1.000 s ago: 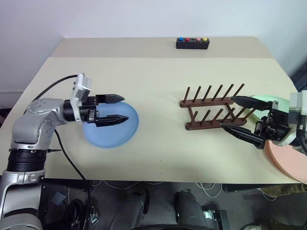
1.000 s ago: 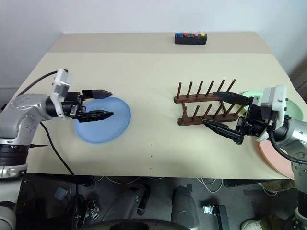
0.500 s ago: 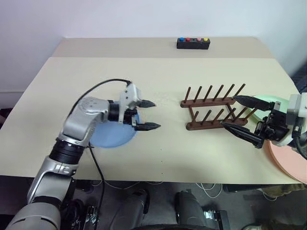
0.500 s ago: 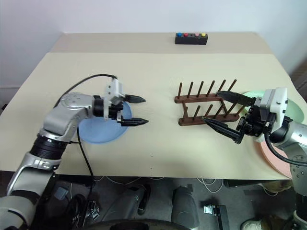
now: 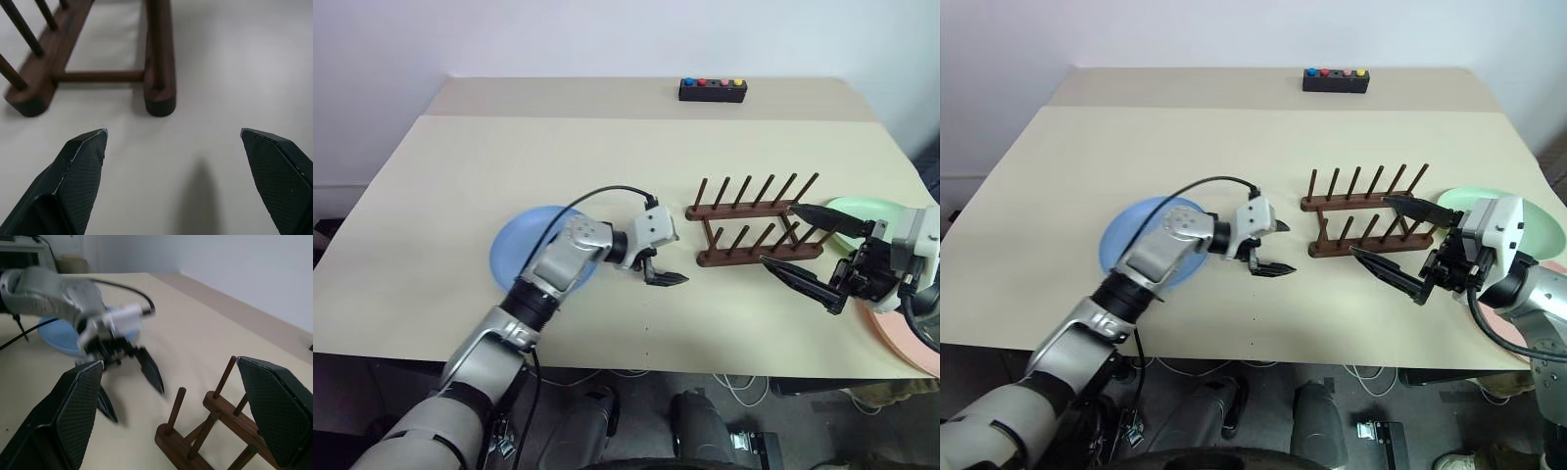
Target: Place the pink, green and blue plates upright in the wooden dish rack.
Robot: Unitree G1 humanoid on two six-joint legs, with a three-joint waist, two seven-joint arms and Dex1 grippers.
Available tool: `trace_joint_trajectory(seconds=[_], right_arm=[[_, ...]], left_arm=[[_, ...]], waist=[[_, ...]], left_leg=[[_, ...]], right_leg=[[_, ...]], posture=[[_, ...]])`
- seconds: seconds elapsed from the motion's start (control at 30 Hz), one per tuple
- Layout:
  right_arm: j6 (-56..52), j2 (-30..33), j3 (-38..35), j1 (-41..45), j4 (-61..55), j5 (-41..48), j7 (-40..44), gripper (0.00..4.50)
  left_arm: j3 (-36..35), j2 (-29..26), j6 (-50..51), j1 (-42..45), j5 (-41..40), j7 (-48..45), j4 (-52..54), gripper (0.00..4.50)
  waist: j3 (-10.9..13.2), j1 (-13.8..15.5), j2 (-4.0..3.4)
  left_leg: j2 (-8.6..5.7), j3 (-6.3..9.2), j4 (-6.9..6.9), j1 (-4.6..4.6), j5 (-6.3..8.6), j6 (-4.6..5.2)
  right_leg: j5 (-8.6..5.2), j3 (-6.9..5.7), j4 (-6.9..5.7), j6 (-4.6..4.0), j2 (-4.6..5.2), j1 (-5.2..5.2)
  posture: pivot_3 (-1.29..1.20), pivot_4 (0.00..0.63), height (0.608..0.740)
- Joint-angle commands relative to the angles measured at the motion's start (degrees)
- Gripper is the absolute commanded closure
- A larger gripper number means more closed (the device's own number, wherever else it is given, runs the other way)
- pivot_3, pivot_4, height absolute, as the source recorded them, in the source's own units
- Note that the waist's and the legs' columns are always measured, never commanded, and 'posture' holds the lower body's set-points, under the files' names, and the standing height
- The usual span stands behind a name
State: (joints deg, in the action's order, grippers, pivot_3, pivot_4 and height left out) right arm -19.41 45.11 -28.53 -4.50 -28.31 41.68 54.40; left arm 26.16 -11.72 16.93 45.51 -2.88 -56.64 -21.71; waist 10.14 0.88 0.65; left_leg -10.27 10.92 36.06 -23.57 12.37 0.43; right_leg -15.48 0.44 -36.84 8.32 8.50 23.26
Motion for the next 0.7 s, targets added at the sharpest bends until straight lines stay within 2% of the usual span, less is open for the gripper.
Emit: trace_joint_trajectory(seconds=[0.03,0.2,0.27,0.4,0.7], right_arm=[[1.39,-0.67,-1.87,-0.80,-2.37,0.05,-1.13,0.02],[2.11,-1.10,-1.89,-1.55,-2.88,-0.52,-2.09,0.02],[2.44,-1.19,-2.10,-2.03,-3.23,-0.73,-2.50,0.02],[2.74,-1.44,-2.88,-3.27,-4.06,-0.67,-2.99,0.02],[2.71,-1.57,-3.47,-4.74,-5.70,-0.60,-4.21,0.02]], left_arm=[[0.14,1.61,-3.64,2.53,2.18,0.79,-2.94,0.00],[-0.64,6.24,-3.96,4.62,2.93,2.81,-8.37,0.00],[-0.76,7.11,-4.87,5.49,4.79,5.40,-11.22,0.00],[-1.74,8.49,-4.63,5.33,3.73,4.22,-12.21,0.00],[-4.89,12.91,-5.49,7.20,4.22,9.22,-20.29,0.00]], waist=[[0.00,-0.12,0.00],[0.00,0.01,0.00],[0.03,0.02,0.05],[0.02,-0.16,0.03],[0.02,-0.03,0.04]], left_leg=[[0.00,0.00,-0.01,0.00,0.01,0.02],[0.00,-0.01,-0.01,0.00,0.01,0.02],[-0.01,-0.01,0.02,0.00,0.01,0.03],[-0.01,-0.03,0.01,0.00,0.03,0.06],[0.00,-0.02,0.09,0.01,0.04,0.06]], right_leg=[[0.01,0.00,0.03,0.01,-0.01,0.00],[0.02,0.00,0.03,0.06,-0.02,-0.01],[0.06,0.00,0.08,0.13,-0.04,-0.05],[0.07,0.03,0.13,0.16,-0.07,-0.05],[0.13,0.09,0.16,0.25,-0.25,-0.10]], posture=[[0.00,0.150,0.740],[0.00,0.150,0.740],[0.00,0.150,0.740],[0.00,0.150,0.740],[0.00,0.150,0.740]])
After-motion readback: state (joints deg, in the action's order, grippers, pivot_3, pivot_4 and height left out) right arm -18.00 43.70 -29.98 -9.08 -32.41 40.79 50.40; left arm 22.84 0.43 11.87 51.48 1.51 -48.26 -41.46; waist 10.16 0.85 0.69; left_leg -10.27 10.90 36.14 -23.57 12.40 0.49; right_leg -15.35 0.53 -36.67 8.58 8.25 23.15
